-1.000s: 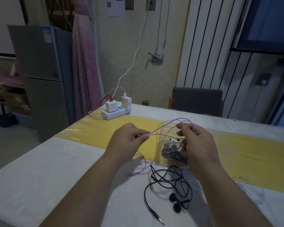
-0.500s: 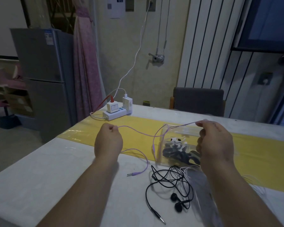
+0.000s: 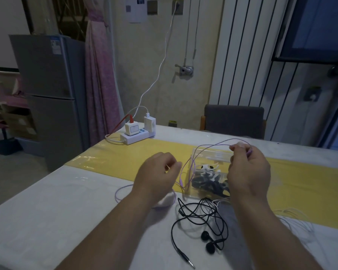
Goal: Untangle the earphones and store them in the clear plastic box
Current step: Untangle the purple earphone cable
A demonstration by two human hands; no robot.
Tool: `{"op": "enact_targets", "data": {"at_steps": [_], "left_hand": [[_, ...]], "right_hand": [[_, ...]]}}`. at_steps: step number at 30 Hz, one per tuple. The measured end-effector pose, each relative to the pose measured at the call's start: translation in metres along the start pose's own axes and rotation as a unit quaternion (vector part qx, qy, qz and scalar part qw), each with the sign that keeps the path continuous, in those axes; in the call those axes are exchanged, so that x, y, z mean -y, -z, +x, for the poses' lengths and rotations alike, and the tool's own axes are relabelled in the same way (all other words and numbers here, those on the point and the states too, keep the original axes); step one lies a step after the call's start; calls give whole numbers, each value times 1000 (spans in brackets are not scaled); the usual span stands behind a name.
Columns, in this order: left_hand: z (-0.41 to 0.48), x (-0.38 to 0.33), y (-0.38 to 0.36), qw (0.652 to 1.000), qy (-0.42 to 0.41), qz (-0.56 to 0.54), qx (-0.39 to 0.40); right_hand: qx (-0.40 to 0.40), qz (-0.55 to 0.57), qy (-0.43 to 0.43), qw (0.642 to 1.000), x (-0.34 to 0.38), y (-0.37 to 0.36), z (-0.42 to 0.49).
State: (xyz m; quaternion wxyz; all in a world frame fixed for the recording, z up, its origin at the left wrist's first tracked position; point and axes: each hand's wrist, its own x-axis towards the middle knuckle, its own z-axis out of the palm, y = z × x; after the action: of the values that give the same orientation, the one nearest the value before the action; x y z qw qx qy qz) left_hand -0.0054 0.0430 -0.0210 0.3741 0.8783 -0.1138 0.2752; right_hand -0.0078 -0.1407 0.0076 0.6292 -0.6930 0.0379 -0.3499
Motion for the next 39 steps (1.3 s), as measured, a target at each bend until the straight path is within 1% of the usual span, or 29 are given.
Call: {"op": "enact_targets", "data": {"at_steps": [2, 4, 6, 11, 12, 14, 16, 19, 22, 25, 28, 30, 32, 34, 35, 37, 39], "left_hand": [[-2, -2, -4, 999, -42, 22, 23], [-3, -3, -7, 994, -83, 71, 16], [-4, -5, -11, 991, -102, 82, 14], [-5, -13, -19, 990, -88, 112, 6], [-4, -12, -19, 990, -84, 110, 2], [-3, -8, -17, 995, -69, 71, -5], [-1, -6, -14, 999, -32, 4, -21], [4, -3, -12, 991, 64, -88, -83], [8, 7, -9, 975, 157, -71, -140], [9, 13, -1, 952, 237, -96, -167], [10, 18, 2, 915, 309, -182, -186], [12, 22, 4, 891, 336, -232, -198], [13, 23, 7, 886, 337, -241, -207], [14, 20, 9, 896, 320, -216, -219], [14, 20, 11, 903, 309, -202, -220], [15, 18, 13, 916, 289, -188, -205], [17, 20, 16, 932, 272, -156, -179]], "right_hand": [[-3, -12, 7, 1000, 1, 0, -1], [-6, -17, 7, 1000, 1, 0, -1], [-8, -19, 6, 1000, 2, -1, -1], [-1, -16, 11, 1000, 5, 0, -4], [-2, -18, 11, 1000, 6, 0, -4], [-3, -21, 11, 1000, 6, 0, -3], [-10, -12, 6, 1000, 5, 0, -3], [-18, -3, -2, 1000, 4, 0, -1], [-17, 21, -21, 999, 5, 0, -1], [-32, 67, -53, 996, 10, 3, 1], [-59, 160, -93, 981, 17, 8, 5], [-74, 195, -103, 972, 20, 10, 5], [-72, 207, -113, 969, 20, 11, 6], [-43, 206, -124, 970, 19, 11, 6], [-13, 196, -128, 972, 19, 10, 6], [77, 167, -143, 972, 21, 9, 3], [183, 144, -174, 957, 22, 6, -1]]}}
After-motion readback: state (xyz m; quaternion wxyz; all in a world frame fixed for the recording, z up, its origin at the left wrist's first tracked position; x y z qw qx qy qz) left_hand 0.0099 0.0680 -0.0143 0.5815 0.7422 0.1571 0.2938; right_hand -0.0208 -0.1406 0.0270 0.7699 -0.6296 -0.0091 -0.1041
